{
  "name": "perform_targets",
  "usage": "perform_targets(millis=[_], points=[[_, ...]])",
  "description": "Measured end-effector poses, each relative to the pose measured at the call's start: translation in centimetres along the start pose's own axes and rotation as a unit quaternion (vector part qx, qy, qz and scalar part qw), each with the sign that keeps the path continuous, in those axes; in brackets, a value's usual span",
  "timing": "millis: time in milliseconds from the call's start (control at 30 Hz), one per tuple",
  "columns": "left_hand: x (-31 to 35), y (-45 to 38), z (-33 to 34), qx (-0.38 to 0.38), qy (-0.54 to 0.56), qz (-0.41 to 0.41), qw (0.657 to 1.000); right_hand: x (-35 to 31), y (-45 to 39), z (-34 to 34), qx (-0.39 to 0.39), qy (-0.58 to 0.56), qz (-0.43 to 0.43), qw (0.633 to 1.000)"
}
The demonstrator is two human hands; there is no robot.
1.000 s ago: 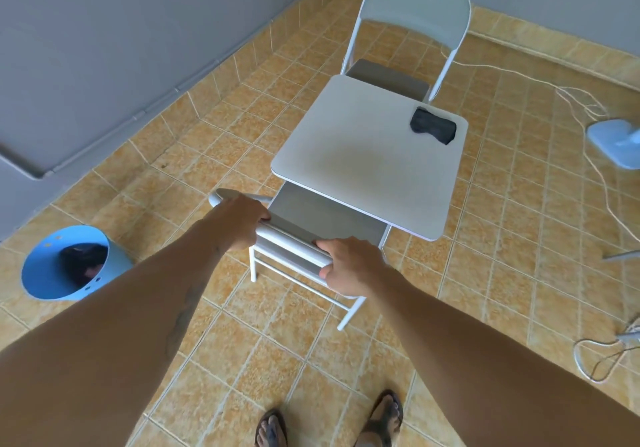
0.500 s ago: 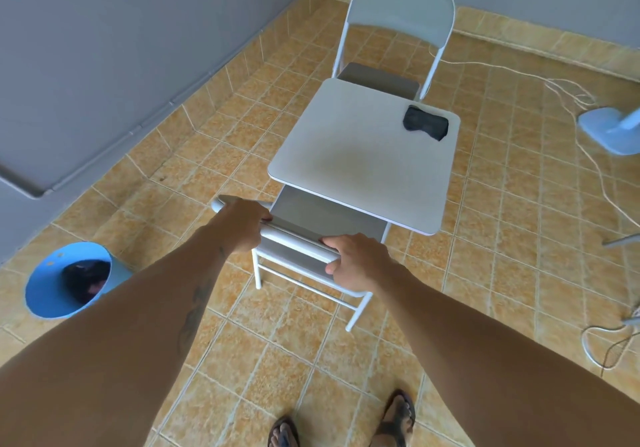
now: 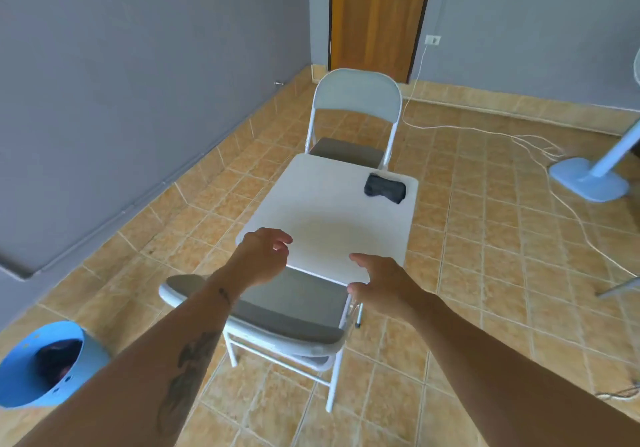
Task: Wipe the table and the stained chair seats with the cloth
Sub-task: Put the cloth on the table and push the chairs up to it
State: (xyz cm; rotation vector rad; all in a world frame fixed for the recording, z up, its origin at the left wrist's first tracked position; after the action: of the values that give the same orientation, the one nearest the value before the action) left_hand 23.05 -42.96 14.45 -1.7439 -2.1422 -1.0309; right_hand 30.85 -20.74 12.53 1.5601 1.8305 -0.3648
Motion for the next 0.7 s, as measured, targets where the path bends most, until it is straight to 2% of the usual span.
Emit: perform_targets(millis=[200,433,700], points=[[14.5,0.9,4.1,0.006,0.045,0.040,0.998,4.9,1.1,-13.3,0.031,0.034,-0.022,0.999],[30.6,-0.9,7.7,0.000,0.047,0.109,0.993,9.7,1.8,-27.8,0.091,0.089,-0.024,0.992],[45.0,-10.2,10.1,-0.019,0.107,0.152,0.982,16.6,-4.8,-40.8,0.117,0.140,-0.011,0.983]])
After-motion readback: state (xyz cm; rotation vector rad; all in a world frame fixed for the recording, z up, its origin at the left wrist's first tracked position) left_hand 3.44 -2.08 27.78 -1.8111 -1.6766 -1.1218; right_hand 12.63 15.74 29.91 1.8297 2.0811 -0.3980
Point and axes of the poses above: each hand's wrist, its own y-axis away from the middle knuckle, its own z-axis out of the palm, x = y × z, the point moved 8 cm from there along -y, towards the middle knuckle, and after that the axes turned 14 degrees about -z, right-handed, at the moved point
